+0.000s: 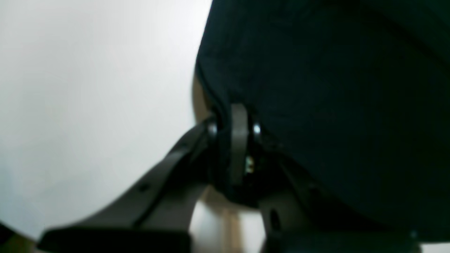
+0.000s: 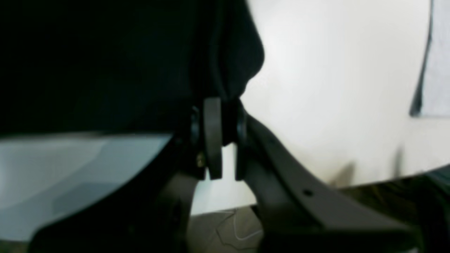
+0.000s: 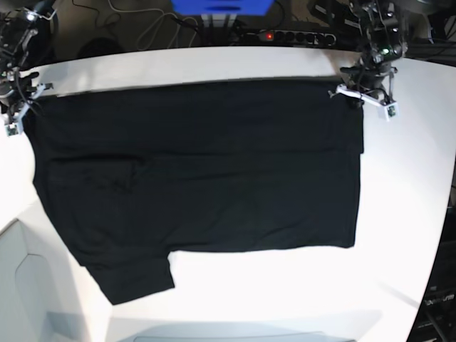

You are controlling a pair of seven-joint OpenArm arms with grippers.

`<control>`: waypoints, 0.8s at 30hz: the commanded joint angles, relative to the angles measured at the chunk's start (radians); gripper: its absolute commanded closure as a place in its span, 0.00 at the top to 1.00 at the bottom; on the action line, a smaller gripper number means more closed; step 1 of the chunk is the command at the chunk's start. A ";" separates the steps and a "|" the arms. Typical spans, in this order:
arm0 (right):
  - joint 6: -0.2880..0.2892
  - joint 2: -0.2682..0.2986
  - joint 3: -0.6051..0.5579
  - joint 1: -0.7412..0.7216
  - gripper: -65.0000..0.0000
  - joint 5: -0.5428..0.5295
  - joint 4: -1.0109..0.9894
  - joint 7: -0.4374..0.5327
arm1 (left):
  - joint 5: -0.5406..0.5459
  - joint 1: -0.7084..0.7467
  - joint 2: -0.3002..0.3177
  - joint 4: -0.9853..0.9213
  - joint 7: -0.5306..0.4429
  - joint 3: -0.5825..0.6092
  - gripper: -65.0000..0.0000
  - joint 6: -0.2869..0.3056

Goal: Fold the T-shirt properly
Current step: 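Drag the shirt back toward the robot with both grippers, then reach both grippers to the shirt's middle and grasp the fabric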

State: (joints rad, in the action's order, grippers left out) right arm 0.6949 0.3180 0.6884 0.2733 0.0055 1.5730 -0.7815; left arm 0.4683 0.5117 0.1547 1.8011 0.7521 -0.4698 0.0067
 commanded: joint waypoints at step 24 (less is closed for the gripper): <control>0.003 -0.056 0.064 0.172 0.00 0.001 0.175 0.004 | 0.005 0.098 0.015 0.026 -0.010 -0.082 0.00 -0.001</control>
State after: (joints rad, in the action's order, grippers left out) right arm 0.6949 0.2382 0.7425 0.4438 0.0006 1.7336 -0.7849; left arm 0.4763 0.6060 0.1600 1.8122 0.7589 -0.5442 0.0074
